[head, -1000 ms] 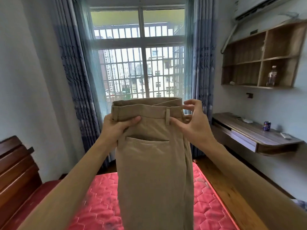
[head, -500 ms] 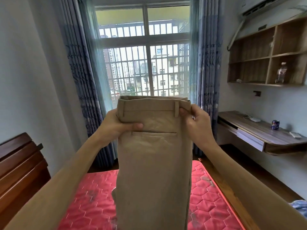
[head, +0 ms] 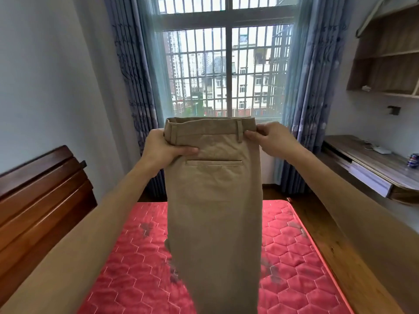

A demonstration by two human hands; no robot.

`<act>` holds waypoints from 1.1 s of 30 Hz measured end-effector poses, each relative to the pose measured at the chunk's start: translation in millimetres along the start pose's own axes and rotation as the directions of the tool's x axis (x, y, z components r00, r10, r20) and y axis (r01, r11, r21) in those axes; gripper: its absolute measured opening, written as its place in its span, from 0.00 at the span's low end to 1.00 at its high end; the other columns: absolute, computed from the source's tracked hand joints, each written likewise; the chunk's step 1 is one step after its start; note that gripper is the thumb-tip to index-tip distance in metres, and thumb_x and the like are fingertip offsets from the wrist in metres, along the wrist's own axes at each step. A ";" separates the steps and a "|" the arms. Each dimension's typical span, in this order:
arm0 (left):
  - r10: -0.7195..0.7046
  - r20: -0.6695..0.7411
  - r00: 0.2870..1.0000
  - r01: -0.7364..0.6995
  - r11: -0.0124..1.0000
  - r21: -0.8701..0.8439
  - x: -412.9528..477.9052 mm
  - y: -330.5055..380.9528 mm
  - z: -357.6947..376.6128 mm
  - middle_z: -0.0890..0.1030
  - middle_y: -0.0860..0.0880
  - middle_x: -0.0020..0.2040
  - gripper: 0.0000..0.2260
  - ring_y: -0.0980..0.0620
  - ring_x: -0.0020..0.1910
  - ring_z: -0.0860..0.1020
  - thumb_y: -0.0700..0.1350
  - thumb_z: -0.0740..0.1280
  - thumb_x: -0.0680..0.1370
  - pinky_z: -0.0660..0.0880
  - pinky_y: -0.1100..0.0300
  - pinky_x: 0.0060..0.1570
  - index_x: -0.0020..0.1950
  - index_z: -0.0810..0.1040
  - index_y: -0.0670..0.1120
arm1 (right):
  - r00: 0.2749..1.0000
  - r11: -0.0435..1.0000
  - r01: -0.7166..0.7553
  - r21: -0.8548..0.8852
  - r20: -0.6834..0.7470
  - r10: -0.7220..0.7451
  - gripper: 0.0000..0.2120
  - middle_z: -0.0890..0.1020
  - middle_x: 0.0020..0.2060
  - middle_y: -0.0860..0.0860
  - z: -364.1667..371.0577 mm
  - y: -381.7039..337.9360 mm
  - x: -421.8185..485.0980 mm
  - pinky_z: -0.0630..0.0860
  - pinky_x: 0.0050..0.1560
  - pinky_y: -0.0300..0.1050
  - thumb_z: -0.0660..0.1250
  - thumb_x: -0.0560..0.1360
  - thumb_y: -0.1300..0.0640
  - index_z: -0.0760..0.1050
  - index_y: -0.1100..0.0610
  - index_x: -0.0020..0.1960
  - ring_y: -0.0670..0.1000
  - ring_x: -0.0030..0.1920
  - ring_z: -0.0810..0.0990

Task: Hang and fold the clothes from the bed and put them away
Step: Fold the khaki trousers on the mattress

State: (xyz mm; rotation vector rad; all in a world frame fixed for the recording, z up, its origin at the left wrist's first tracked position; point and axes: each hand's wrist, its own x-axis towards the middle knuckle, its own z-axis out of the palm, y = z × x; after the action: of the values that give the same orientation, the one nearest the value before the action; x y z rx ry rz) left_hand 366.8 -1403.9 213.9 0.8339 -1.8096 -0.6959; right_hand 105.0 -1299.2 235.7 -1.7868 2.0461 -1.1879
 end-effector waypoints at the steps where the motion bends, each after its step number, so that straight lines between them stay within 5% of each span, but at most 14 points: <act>1: 0.000 -0.003 1.000 0.000 1.000 0.017 3.7 -5.3 -2.3 0.85 0.56 0.44 0.19 0.63 0.43 0.83 0.43 0.85 0.58 0.79 0.67 0.42 0.46 0.85 0.49 | 1.000 1.000 -0.005 0.001 -0.001 0.005 0.15 0.84 0.46 0.52 9.5 -0.6 8.6 0.78 0.54 0.50 0.63 0.81 0.50 0.80 0.59 0.60 0.52 0.45 0.82; 3: 0.001 0.007 1.000 -0.002 0.997 0.077 15.7 -16.5 -14.4 0.86 0.54 0.47 0.20 0.59 0.47 0.83 0.45 0.84 0.60 0.80 0.62 0.47 0.50 0.85 0.47 | 1.000 0.994 -0.005 0.109 -0.009 0.006 0.14 0.85 0.44 0.55 33.9 1.4 30.3 0.82 0.50 0.52 0.63 0.82 0.54 0.80 0.62 0.59 0.54 0.40 0.84; 6: 0.043 0.061 0.997 -0.056 0.968 0.245 36.3 -21.7 -46.5 0.85 0.52 0.52 0.28 0.55 0.52 0.83 0.57 0.82 0.61 0.81 0.53 0.53 0.57 0.84 0.48 | 1.000 0.945 0.007 0.327 0.007 -0.010 0.11 0.84 0.47 0.59 72.4 -7.6 61.5 0.83 0.40 0.42 0.62 0.82 0.60 0.77 0.65 0.59 0.48 0.33 0.84; 13: 0.174 -0.081 0.981 -0.128 0.907 0.401 72.8 -30.9 -116.9 0.81 0.53 0.45 0.22 0.69 0.39 0.78 0.47 0.82 0.65 0.72 0.77 0.41 0.56 0.83 0.42 | 0.987 0.819 0.159 0.551 -0.086 -0.134 0.08 0.86 0.46 0.59 135.1 -52.5 121.6 0.83 0.50 0.49 0.62 0.79 0.63 0.80 0.56 0.48 0.56 0.45 0.86; 18: 0.229 -0.158 0.960 -0.136 0.881 0.454 59.3 -22.2 -136.0 0.82 0.51 0.48 0.23 0.56 0.47 0.81 0.45 0.82 0.65 0.73 0.77 0.44 0.56 0.83 0.39 | 0.970 0.773 0.237 0.589 -0.095 -0.226 0.11 0.85 0.41 0.55 133.4 -72.2 125.6 0.83 0.49 0.50 0.61 0.79 0.66 0.80 0.58 0.45 0.55 0.45 0.86; 23: 0.150 -0.119 0.981 -0.097 0.925 0.368 24.2 -6.2 -127.0 0.81 0.59 0.42 0.18 0.71 0.40 0.79 0.44 0.83 0.63 0.73 0.75 0.41 0.50 0.83 0.49 | 0.966 0.742 0.235 0.628 -0.063 -0.252 0.10 0.83 0.44 0.57 129.9 -63.2 96.0 0.79 0.42 0.36 0.58 0.81 0.68 0.78 0.64 0.54 0.44 0.38 0.84; 26: 0.086 -0.059 0.995 -0.060 0.936 0.346 -4.6 -8.8 -116.8 0.83 0.58 0.43 0.17 0.68 0.41 0.80 0.44 0.83 0.63 0.76 0.72 0.43 0.46 0.82 0.53 | 0.966 0.742 0.203 0.639 -0.009 -0.257 0.11 0.82 0.44 0.57 128.5 -45.8 64.0 0.78 0.40 0.33 0.57 0.82 0.69 0.77 0.63 0.56 0.41 0.37 0.83; 30: -0.046 0.041 0.998 0.033 0.961 0.276 -50.4 -24.8 -96.7 0.86 0.50 0.46 0.18 0.62 0.44 0.81 0.43 0.84 0.62 0.78 0.66 0.45 0.48 0.84 0.45 | 0.974 0.781 0.100 0.617 0.101 -0.204 0.10 0.81 0.39 0.52 133.2 -13.3 12.7 0.77 0.37 0.32 0.58 0.82 0.67 0.77 0.60 0.50 0.41 0.33 0.83; 33: -0.155 0.102 0.983 0.117 0.945 0.305 -98.1 -45.7 -78.9 0.85 0.54 0.45 0.17 0.62 0.43 0.82 0.47 0.84 0.61 0.77 0.67 0.44 0.46 0.84 0.51 | 0.968 0.826 -0.003 0.564 0.209 -0.139 0.10 0.81 0.37 0.52 149.5 23.9 -34.3 0.78 0.37 0.35 0.62 0.81 0.65 0.78 0.56 0.45 0.42 0.33 0.81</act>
State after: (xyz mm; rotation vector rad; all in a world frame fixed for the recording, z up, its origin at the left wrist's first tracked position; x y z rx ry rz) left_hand 478.2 -1360.3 153.6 1.1463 -2.0155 -0.5802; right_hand 185.8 -1335.6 108.2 -1.6126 1.3155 -1.3347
